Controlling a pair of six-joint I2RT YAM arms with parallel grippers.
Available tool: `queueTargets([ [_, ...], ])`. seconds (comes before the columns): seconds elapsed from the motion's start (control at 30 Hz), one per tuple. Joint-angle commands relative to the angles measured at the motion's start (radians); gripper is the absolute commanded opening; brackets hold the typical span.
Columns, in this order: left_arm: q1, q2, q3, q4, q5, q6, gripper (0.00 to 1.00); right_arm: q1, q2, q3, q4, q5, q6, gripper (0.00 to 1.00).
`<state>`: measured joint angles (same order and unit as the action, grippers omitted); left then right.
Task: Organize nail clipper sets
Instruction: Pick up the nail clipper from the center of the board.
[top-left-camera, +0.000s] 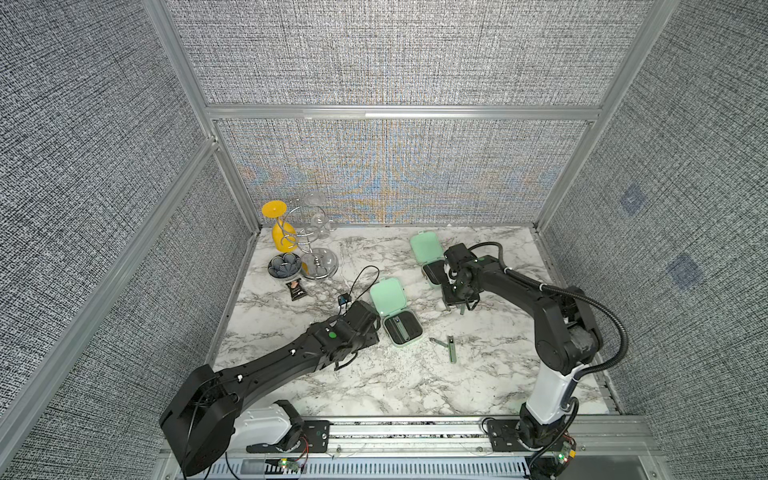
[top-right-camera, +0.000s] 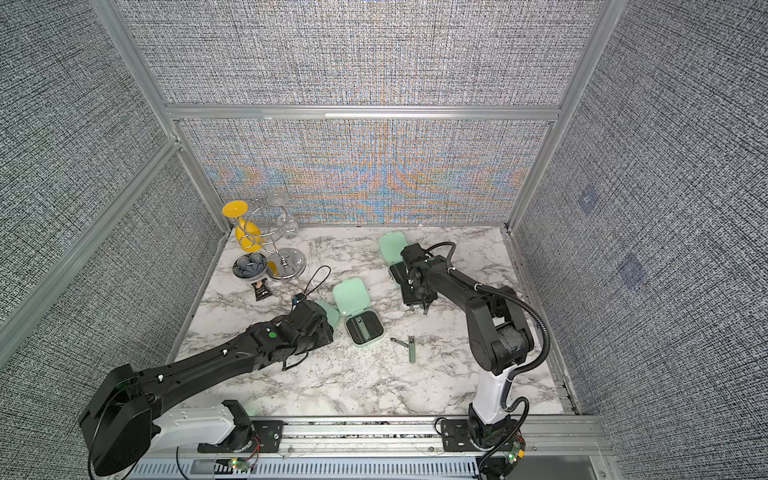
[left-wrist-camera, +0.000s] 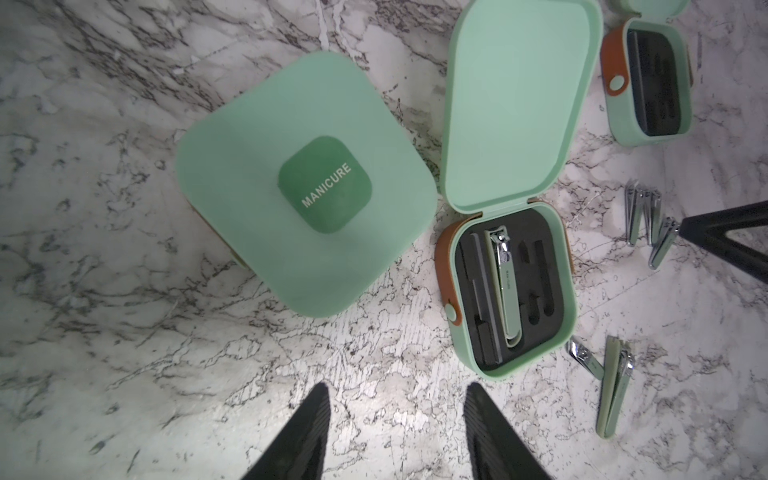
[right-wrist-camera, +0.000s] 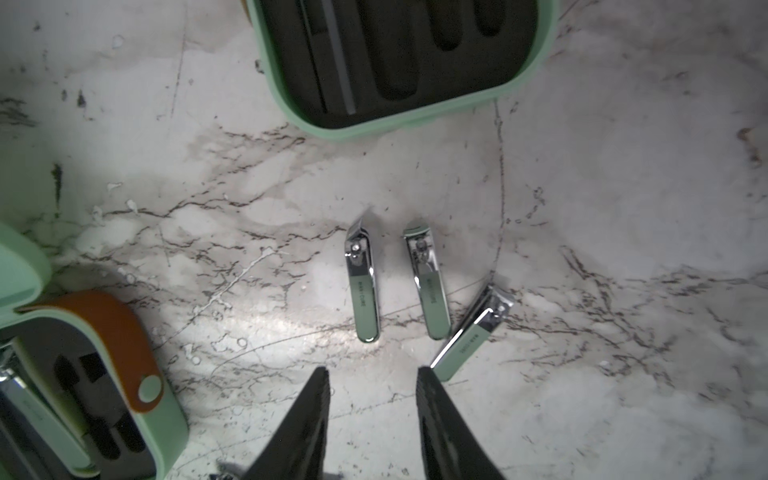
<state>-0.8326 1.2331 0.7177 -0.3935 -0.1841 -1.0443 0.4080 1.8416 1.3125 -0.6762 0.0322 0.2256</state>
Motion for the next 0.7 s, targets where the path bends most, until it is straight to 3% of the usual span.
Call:
queueTargets([
  [0.0,0.002,-0.017,-0.005,0.02,-0.013,0.028,0.54,-0.001,-0.023,-0.042,0.042,-0.059,0.019,0.39],
  [0.2,0.013,-0.032,-0.012,0.021,-0.035,0.045,0.54,-0.001,-0.05,-0.081,0.068,-0.056,0.034,0.39],
  [0.67,0.097,-0.001,-0.084,0.106,0.015,0.053,0.54,-0.001,0.025,0.025,0.038,-0.038,0.047,0.39],
])
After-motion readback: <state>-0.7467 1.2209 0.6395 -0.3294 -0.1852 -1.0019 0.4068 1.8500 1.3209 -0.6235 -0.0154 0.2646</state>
